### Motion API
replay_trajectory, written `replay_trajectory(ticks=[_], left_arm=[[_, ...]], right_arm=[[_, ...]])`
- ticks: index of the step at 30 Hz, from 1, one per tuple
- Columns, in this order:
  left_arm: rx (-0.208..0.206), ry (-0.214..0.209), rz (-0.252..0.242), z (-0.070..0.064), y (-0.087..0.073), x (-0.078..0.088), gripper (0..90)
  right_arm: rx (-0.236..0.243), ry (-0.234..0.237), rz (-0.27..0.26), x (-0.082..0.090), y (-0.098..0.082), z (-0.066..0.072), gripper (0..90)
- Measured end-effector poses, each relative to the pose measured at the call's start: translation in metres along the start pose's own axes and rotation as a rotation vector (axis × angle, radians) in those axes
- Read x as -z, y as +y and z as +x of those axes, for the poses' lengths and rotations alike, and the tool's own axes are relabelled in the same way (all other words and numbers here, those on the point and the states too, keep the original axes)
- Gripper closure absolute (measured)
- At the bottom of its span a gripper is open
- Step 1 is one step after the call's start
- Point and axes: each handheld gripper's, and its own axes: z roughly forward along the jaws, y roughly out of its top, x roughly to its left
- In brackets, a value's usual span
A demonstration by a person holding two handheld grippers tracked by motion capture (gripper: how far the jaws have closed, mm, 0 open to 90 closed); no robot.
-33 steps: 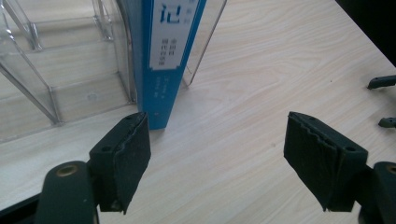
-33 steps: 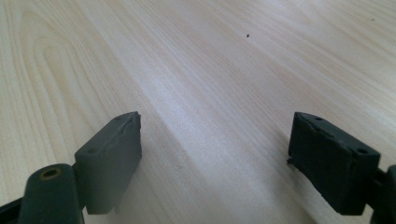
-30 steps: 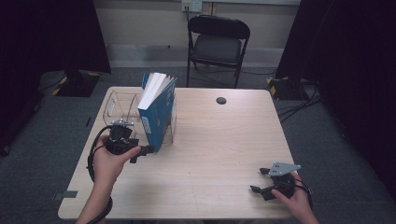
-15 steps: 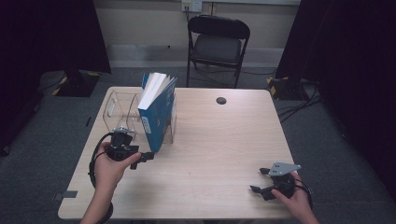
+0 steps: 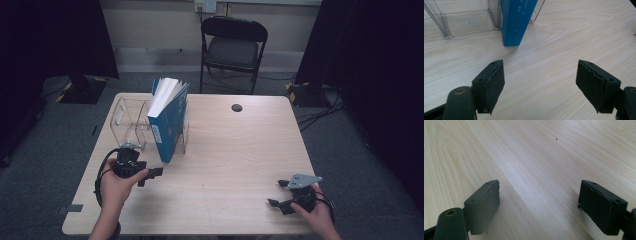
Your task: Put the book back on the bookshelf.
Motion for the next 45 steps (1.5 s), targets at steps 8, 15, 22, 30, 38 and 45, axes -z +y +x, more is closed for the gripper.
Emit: replay_trajectory(ticks=[8, 15, 22, 30, 38, 45], left_arm=[[0.001, 0.007, 0.007, 0.003, -0.01, -0.007, 22.8], [0.01, 0.02, 0.016, 0.005, -0.019, -0.013, 22.3], [0.011, 0.024, 0.031, 0.008, -0.026, -0.019, 21.7], [0.006, 0.041, 0.039, 0.009, -0.034, -0.026, 21.5], [-0.035, 0.082, 0.056, 0.01, -0.044, -0.033, 18.4], [-0.05, 0.092, 0.065, 0.011, -0.05, -0.037, 16.4]], right_arm=[[0.0, 0.0, 0.0, 0.0, 0.0, 0.0, 16.8], [0.0, 0.0, 0.0, 0.0, 0.0, 0.0, 16.9], [0.0, 0.0, 0.0, 0.0, 0.0, 0.0, 16.9], [0.0, 0.0, 0.0, 0.0, 0.0, 0.0, 16.9], [0.0, 0.0, 0.0, 0.0, 0.0, 0.0, 16.9], [0.0, 0.0, 0.0, 0.0, 0.0, 0.0, 16.9]])
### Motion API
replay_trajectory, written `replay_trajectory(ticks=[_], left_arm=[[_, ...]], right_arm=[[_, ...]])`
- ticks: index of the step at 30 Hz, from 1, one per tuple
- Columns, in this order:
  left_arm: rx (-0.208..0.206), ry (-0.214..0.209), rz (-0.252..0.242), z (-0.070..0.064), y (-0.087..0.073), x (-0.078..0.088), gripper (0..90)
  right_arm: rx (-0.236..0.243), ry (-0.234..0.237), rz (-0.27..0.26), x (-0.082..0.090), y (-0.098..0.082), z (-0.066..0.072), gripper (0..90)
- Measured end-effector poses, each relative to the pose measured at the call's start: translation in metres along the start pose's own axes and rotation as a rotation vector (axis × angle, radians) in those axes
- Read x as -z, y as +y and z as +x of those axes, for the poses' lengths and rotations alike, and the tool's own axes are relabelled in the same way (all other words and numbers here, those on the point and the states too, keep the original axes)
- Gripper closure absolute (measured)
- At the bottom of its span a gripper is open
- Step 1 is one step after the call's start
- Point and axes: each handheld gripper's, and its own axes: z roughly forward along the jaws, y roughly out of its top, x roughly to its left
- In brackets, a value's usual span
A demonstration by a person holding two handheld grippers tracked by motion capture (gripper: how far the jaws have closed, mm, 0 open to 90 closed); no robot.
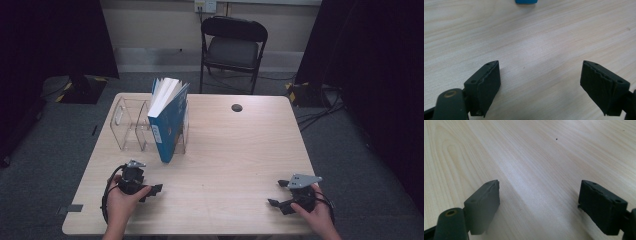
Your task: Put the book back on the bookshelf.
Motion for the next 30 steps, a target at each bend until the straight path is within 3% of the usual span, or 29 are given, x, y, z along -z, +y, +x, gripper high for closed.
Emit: replay_trajectory(ticks=[5, 11, 13, 18, 26, 30], left_arm=[[-0.016, 0.008, -0.008, 0.0, -0.003, -0.001, 16.0], [-0.117, 0.039, -0.009, -0.003, -0.006, -0.004, 14.2], [-0.125, 0.042, -0.017, -0.003, -0.007, -0.005, 11.1], [-0.213, 0.079, -0.038, -0.004, -0.011, -0.011, 4.3], [-0.229, 0.075, -0.061, -0.004, -0.014, -0.013, 0.0], [-0.228, 0.06, -0.107, -0.002, -0.019, -0.014, 0.0]], right_arm=[[0.0, 0.0, 0.0, 0.0, 0.0, 0.0, 16.9], [0.0, 0.0, 0.0, 0.0, 0.0, 0.0, 16.8], [0.0, 0.0, 0.0, 0.0, 0.0, 0.0, 16.8], [0.0, 0.0, 0.0, 0.0, 0.0, 0.0, 16.9], [0.0, 0.0, -0.001, 0.0, 0.0, 0.0, 16.9], [0.0, 0.0, -0.001, 0.0, 0.0, 0.0, 16.9]])
